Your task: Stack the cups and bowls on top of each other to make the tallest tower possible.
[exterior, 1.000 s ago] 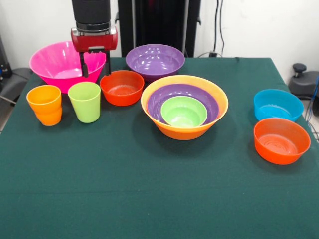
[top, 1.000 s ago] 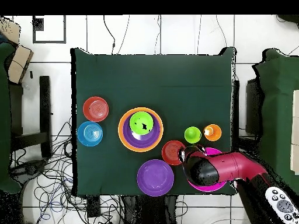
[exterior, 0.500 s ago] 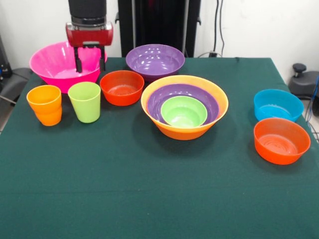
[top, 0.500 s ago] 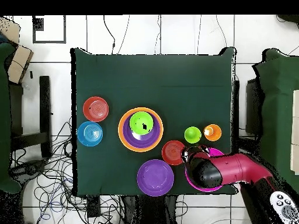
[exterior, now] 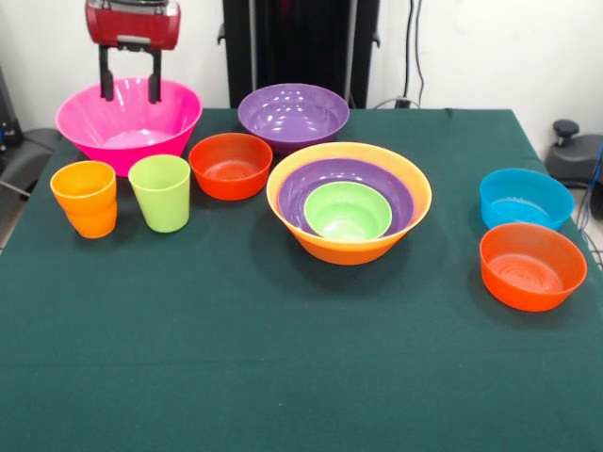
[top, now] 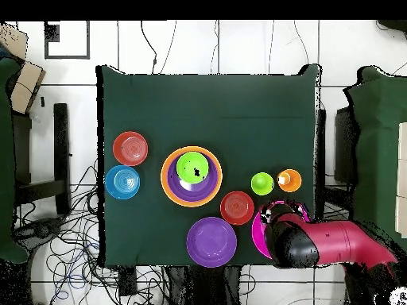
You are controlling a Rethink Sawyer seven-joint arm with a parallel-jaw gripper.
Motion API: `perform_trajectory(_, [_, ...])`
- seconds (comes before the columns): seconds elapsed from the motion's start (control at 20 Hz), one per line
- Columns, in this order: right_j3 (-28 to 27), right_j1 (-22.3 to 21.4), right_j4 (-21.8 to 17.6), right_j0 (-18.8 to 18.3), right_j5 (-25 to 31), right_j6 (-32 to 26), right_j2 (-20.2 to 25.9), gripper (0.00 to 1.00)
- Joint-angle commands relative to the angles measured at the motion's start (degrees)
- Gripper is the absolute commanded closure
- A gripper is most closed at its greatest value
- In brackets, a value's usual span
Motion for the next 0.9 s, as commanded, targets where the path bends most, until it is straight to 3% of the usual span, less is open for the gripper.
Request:
perform_trajectory(0.05, [0.5,3.1,-6.1,7.4,-3.2,8.0,-7.1,0.00])
perform_trajectory(0.15, [-3.1,5.8,-6.6,15.4,-4.3,22.9,-18.0,0.00])
perform_trajectory(0.25, [-5.0,7.5,-3.9,19.0,-3.5,29.6,-23.2,0.00])
perform_trajectory(0.4, [-6.3,9.7,0.4,21.0,-6.6,32.2,-28.1,0.00])
perform_trajectory(0.65, [-5.4,10.1,5.3,17.7,-5.5,30.3,-27.3,0.00])
perform_trajectory(0.9, [-7.2,11.8,4.6,12.5,-3.8,27.1,-24.5,0.00])
